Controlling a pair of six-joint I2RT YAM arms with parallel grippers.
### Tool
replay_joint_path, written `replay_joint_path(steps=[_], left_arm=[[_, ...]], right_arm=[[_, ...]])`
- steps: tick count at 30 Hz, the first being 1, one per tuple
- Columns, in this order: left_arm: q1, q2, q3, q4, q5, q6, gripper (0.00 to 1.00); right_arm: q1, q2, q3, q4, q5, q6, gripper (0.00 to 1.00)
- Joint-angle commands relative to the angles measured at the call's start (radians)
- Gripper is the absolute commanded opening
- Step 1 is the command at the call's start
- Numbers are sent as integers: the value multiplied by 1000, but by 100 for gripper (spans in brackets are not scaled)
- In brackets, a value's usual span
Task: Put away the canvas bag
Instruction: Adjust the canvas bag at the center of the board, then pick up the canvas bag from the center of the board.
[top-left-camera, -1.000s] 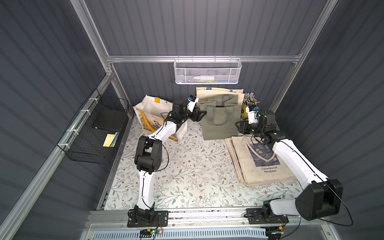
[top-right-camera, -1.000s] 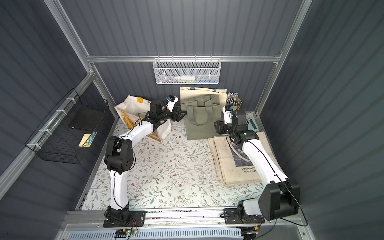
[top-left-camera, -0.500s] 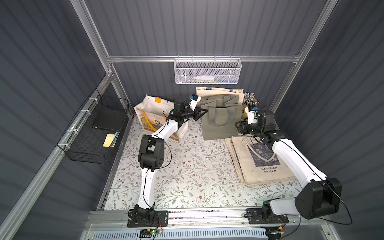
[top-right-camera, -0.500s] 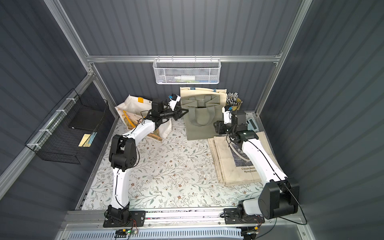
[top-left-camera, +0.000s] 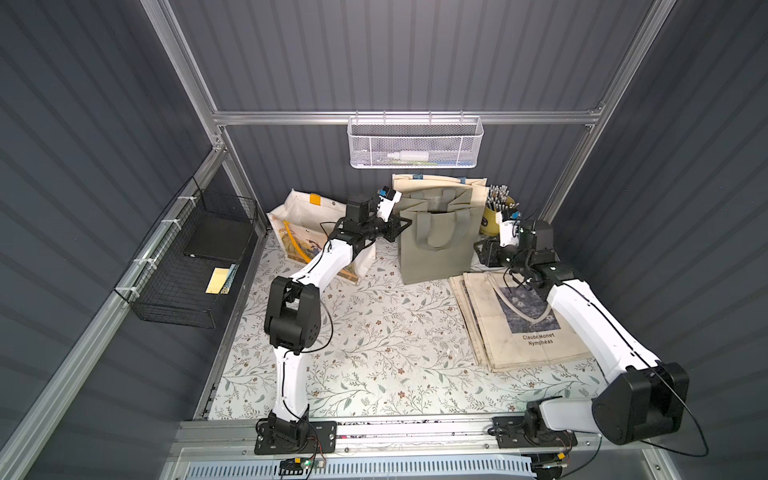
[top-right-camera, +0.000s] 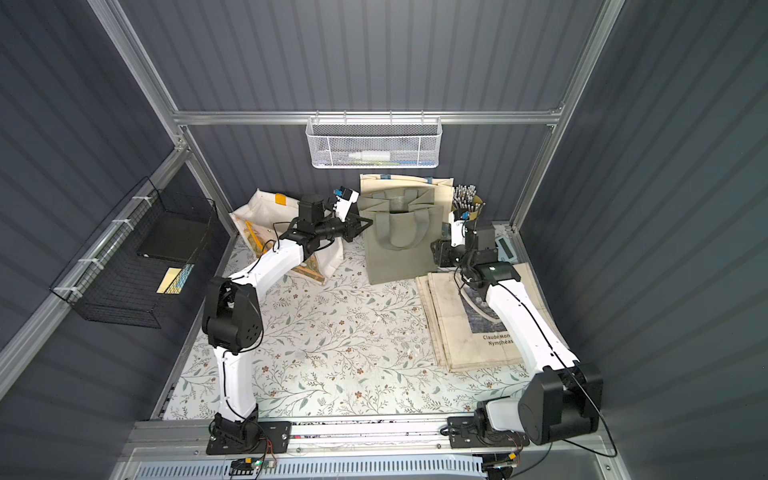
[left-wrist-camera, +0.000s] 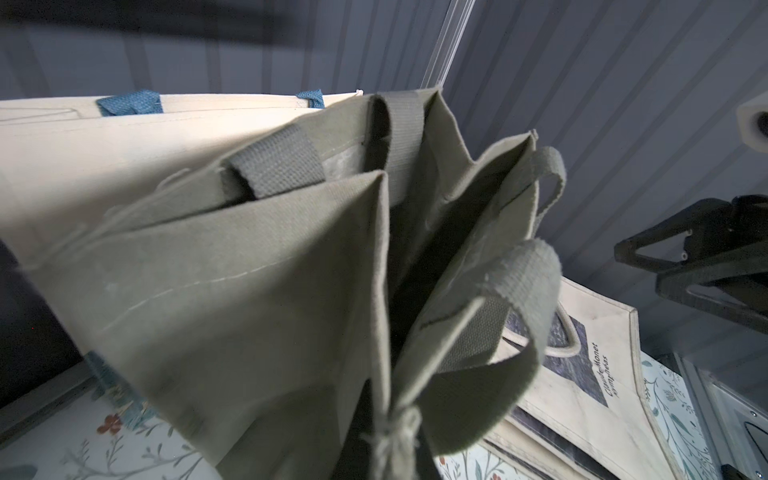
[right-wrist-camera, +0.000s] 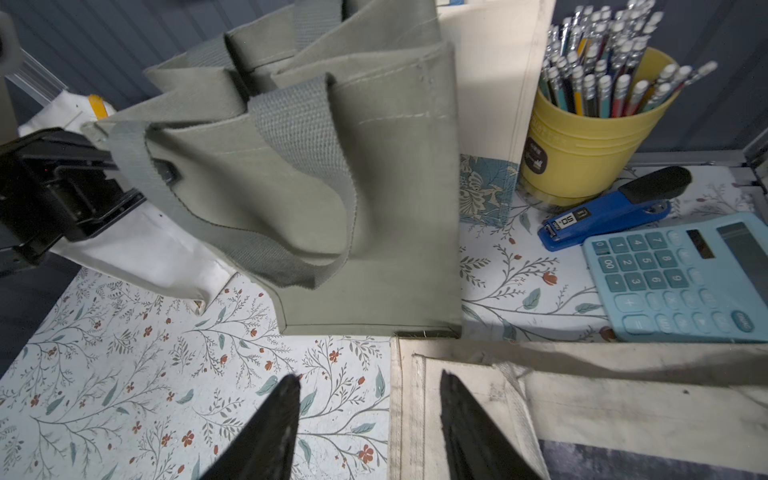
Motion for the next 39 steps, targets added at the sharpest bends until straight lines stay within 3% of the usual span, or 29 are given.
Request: replay_joint_path(steps=[1,10,14,18,25,32,35,39], left_arm=[[-3,-120,-16,-84,-50,7,0],[-66,-387,-287,-178,-135,24,0],[-144,-517,-426,-200,-212,52,0],[-179,-635,-566,-221,-260,-7,0],[-216,-849,-783,-304,-376,-16,0],[-221,-925,-899,-323,-404,-11,0],[-222,-942,-918,-317,-423,5,9],[-221,-989,-946,-293,-461,10,39]], right_arm=[[-10,-22,-2,33,-11,45,56],[-12,-22,2,56,-32,89,56],[-12,-14,2,76,-60,108,56],[-9,-5,4,83,-143,113,56],[16,-10,-3,86,-178,107,56],[134,47,104,31,-154,37,56],[198,101,180,2,-129,11,56],[241,158,240,27,-133,12,56]])
